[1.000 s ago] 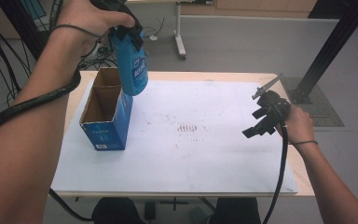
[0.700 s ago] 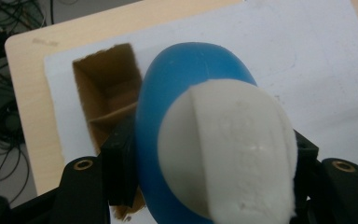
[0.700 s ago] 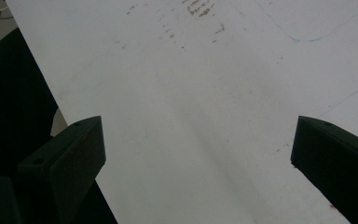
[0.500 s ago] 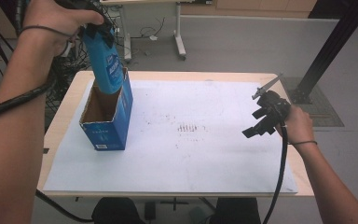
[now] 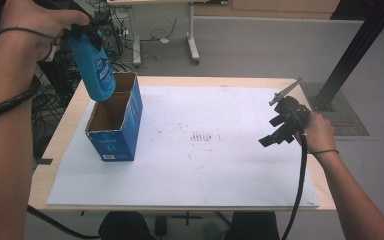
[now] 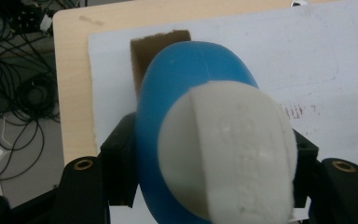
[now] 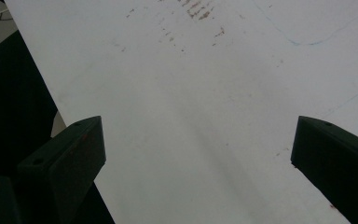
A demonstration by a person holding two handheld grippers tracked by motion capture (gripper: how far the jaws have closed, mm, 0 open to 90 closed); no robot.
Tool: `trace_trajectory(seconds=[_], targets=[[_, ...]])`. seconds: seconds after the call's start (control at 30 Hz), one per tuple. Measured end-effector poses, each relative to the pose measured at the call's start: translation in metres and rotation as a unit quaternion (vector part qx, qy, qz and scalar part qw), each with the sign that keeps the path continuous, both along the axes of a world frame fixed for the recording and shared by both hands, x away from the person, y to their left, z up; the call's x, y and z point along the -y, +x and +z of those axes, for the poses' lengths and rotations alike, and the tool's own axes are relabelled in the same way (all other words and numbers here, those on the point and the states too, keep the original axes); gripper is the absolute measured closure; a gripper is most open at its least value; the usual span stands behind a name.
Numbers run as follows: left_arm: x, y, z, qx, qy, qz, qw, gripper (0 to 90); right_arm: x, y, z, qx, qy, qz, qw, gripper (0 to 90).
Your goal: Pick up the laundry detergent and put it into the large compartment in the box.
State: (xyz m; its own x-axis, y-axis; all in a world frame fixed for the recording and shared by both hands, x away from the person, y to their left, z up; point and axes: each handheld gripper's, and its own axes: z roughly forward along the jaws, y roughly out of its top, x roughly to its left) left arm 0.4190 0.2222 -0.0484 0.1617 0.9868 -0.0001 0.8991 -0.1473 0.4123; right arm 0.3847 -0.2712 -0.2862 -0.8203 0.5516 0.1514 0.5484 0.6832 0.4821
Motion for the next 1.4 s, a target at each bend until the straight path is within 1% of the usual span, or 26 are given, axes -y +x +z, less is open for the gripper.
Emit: trace_trajectory(seconds=[0.13, 0.17, 0.3, 0.37, 0.4, 0.43, 0.7, 0.83, 0.97, 1.0, 1.07, 1.17, 1.37, 1.4], targets=[[-0.003, -0.001, 0.000, 0.003, -0.002, 0.004, 1.0000, 37.9, 0.000, 0.000, 0.000, 0.000, 0.000, 0.001, 1.0000, 2.9], [-0.002, -0.001, -0.001, 0.003, -0.002, 0.009, 0.9999, 37.9, 0.000, 0.000, 0.000, 0.000, -0.001, 0.001, 1.0000, 2.9], [-0.003, -0.001, -0.004, 0.002, 0.002, 0.011, 0.9999, 37.9, 0.001, 0.000, 0.001, 0.000, -0.001, 0.000, 1.0000, 2.9], [-0.003, -0.001, -0.006, -0.004, 0.005, 0.010, 0.9999, 37.9, 0.001, 0.000, 0.001, 0.001, -0.001, 0.000, 1.0000, 2.9], [-0.004, -0.001, -0.008, -0.004, 0.004, 0.010, 0.9999, 37.9, 0.001, -0.001, 0.002, -0.002, -0.001, -0.005, 1.0000, 2.9], [-0.004, 0.000, -0.009, -0.005, 0.005, 0.012, 0.9999, 37.9, 0.001, 0.000, 0.001, 0.001, -0.001, 0.000, 1.0000, 2.9], [-0.007, 0.003, -0.023, -0.014, 0.004, 0.012, 0.9998, 37.9, 0.002, 0.000, 0.002, 0.001, 0.000, 0.000, 1.0000, 2.9], [-0.006, 0.005, -0.032, -0.023, 0.001, 0.017, 0.9996, 37.9, 0.002, 0.000, 0.001, 0.002, 0.001, 0.000, 1.0000, 2.9], [-0.007, 0.007, -0.040, -0.031, 0.003, 0.014, 0.9994, 37.9, 0.002, 0.000, 0.001, 0.001, 0.002, 0.000, 1.0000, 2.9], [-0.008, 0.008, -0.044, -0.035, 0.004, 0.010, 0.9993, 37.9, 0.002, 0.000, 0.001, 0.001, 0.003, 0.000, 1.0000, 2.9], [-0.008, 0.008, -0.049, -0.037, -0.001, 0.014, 0.9992, 37.9, 0.002, -0.001, 0.001, 0.000, 0.002, 0.000, 1.0000, 2.9], [-0.008, 0.010, -0.058, -0.045, 0.000, 0.010, 0.9989, 37.9, 0.002, -0.001, 0.000, 0.000, 0.002, 0.000, 1.0000, 2.9], [-0.011, 0.011, -0.072, -0.054, -0.003, 0.013, 0.9985, 37.9, 0.003, -0.002, 0.000, -0.001, 0.001, -0.002, 1.0000, 2.9], [-0.011, 0.011, -0.077, -0.055, -0.002, 0.013, 0.9984, 37.9, 0.003, -0.002, 0.000, 0.000, 0.001, -0.002, 1.0000, 2.9]])
